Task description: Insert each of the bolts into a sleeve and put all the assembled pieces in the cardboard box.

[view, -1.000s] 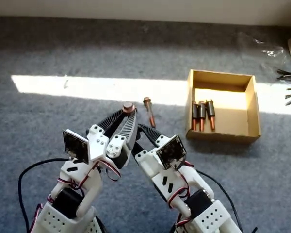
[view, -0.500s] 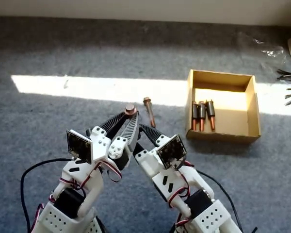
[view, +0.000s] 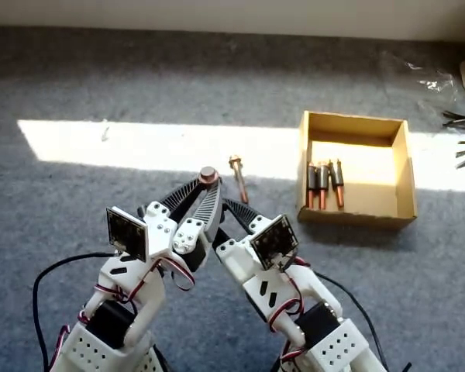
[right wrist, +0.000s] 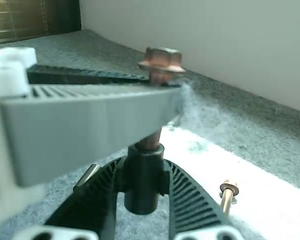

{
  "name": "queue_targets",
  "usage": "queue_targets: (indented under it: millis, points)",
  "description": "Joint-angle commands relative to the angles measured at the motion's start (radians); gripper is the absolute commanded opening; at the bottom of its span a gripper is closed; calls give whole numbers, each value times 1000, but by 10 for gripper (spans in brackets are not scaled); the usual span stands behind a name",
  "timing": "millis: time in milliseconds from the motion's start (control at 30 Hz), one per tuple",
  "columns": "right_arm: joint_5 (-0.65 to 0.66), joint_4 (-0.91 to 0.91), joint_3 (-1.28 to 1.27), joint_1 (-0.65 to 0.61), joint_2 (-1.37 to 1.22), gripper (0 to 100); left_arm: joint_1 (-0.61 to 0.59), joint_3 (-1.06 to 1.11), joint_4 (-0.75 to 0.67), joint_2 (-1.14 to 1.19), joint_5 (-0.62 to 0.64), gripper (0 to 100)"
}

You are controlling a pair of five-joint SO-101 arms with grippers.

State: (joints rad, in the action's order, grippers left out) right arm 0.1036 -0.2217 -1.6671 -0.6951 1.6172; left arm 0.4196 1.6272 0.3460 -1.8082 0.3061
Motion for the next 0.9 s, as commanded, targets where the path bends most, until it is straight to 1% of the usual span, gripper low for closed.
queue_targets:
  millis: [0, 167, 267, 400, 500, 867]
  points:
    - [8, 27, 10, 13, 16, 5, -22, -8, 6, -8, 8, 8]
    - [2, 27, 10, 59, 16, 5, -22, -8, 6, -8, 9, 8]
    - [-2, 27, 8, 56, 16, 5, -22, -8, 6, -8, 9, 8]
    - [-77, 27, 10, 59, 16, 5, -21, -7, 6, -8, 11, 8]
    - [-48, 27, 10, 59, 16, 5, -21, -7, 6, -8, 11, 8]
    - [-48, 27, 10, 58, 16, 5, -18, 27, 2, -8, 9, 8]
